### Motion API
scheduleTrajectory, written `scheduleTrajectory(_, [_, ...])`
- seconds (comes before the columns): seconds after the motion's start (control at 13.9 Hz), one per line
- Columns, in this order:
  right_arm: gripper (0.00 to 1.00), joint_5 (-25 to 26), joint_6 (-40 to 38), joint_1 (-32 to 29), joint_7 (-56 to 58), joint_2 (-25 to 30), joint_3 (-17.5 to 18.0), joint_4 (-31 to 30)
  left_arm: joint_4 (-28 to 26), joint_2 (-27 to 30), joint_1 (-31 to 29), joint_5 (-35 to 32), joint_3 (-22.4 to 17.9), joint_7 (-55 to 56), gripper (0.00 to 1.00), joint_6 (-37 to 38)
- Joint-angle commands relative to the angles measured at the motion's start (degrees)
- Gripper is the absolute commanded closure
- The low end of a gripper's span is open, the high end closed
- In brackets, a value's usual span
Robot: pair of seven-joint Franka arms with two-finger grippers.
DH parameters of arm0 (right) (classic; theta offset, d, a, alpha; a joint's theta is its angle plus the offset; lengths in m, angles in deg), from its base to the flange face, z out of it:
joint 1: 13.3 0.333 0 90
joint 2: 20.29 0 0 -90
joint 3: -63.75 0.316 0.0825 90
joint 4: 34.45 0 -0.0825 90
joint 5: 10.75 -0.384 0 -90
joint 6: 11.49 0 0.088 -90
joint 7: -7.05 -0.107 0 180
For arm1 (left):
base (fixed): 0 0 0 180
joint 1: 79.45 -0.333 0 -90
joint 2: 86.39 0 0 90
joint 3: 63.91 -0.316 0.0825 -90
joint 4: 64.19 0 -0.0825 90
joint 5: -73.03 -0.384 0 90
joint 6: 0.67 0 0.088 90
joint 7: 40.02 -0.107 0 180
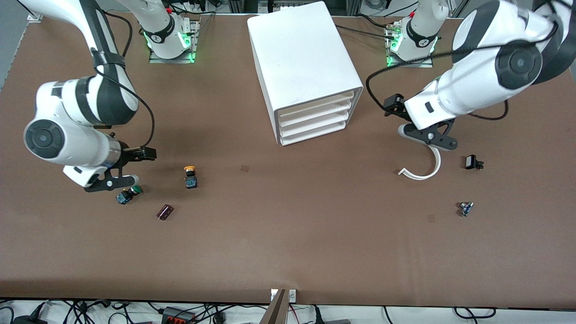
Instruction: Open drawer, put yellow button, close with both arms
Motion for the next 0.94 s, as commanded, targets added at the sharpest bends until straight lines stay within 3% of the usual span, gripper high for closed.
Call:
scheduleTrajectory(0.0, [0.0,0.2,2.3,1.1,0.0,-2.3,0.0,0.1,1.4,-3.7,0.7,6.6,0.4,-0.7,0.0,-0.6])
scheduleTrajectory(0.29, [0.0,0.1,8.3,3.2,0.0,-6.2,0.0,0.0,1.4,-8.3,3.6,14.8,0.4,-5.3,0.0,-3.6])
scheduleTrajectory(0.58, [0.0,-0.1,12.9,5.4,-0.1,-10.8,0.1,0.0,0.7,-13.3,2.7,25.0,0.3,-21.3,0.0,-4.6])
scheduleTrajectory(0.86, [0.0,-0.7,15.8,6.2,-0.1,-13.1,0.9,0.0,-0.4,-17.1,2.1,30.1,0.3,-30.9,0.0,-4.6])
